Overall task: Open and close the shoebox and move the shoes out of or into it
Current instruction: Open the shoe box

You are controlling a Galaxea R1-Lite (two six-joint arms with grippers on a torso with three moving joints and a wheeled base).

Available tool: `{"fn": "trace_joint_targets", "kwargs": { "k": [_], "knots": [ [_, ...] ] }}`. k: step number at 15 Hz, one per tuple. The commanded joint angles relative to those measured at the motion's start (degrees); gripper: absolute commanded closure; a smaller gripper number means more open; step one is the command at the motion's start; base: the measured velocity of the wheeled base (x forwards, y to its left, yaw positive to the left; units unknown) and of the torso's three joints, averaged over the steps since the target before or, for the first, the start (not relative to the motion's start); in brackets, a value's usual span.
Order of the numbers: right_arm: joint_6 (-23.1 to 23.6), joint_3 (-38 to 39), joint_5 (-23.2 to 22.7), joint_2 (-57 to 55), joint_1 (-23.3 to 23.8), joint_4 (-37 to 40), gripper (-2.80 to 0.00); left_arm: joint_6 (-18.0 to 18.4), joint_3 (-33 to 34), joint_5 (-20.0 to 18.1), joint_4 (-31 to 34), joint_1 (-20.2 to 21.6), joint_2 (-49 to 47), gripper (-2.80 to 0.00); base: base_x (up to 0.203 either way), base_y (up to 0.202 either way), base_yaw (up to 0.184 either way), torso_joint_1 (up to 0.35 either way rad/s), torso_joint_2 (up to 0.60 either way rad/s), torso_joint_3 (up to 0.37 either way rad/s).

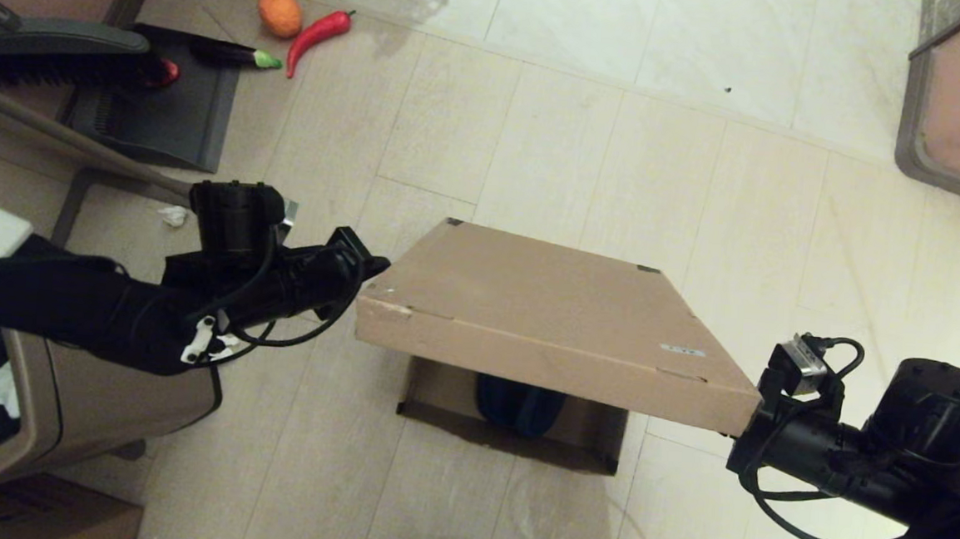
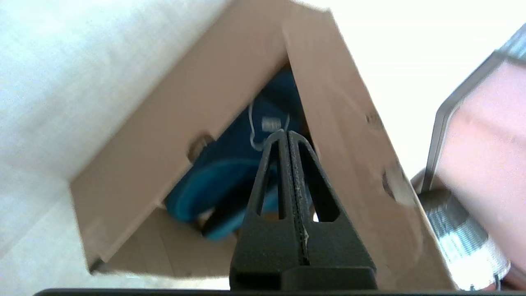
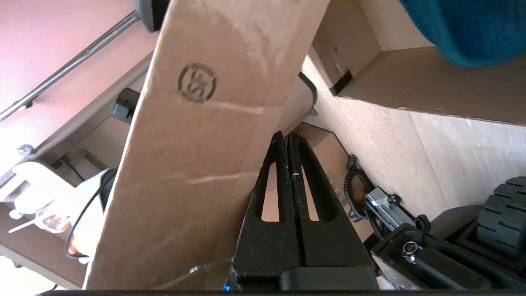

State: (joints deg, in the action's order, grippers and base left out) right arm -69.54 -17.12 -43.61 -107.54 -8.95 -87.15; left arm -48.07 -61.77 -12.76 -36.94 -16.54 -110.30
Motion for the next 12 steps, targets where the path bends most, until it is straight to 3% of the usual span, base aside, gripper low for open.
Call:
{"fn": "trace_joint_targets", "kwargs": {
  "k": [1,4,7,9,12],
  "knots": [
    [-0.42,-0.01,-0.25,1.93,-0.02,-0.51,0.00,-0.27,-0.45,0.03,-0.24,2.15,1.31,0.00,0.000,0.000,0.000,0.000,0.00,0.000],
    [-0.46,-1.78,-0.35,2.92,-0.02,-0.51,0.00,-0.43,0.05,0.90,-0.49,3.80,3.32,0.00,0.000,0.000,0.000,0.000,0.00,0.000],
    [-3.35,-6.62,-0.28,3.87,0.72,-0.51,0.00,-0.36,3.41,0.81,-0.42,3.80,5.94,0.00,0.000,0.000,0.000,0.000,0.00,0.000],
    [-5.18,-12.04,-0.35,3.70,3.43,-0.51,0.00,-0.28,5.38,0.89,-0.44,3.77,6.75,0.00,0.000,0.000,0.000,0.000,0.00,0.000],
    [-11.54,-25.83,-0.35,1.60,7.90,-0.35,0.00,-0.27,6.66,0.90,-0.50,3.36,7.20,0.00,0.000,0.000,0.000,0.000,0.00,0.000]
  ]
}}
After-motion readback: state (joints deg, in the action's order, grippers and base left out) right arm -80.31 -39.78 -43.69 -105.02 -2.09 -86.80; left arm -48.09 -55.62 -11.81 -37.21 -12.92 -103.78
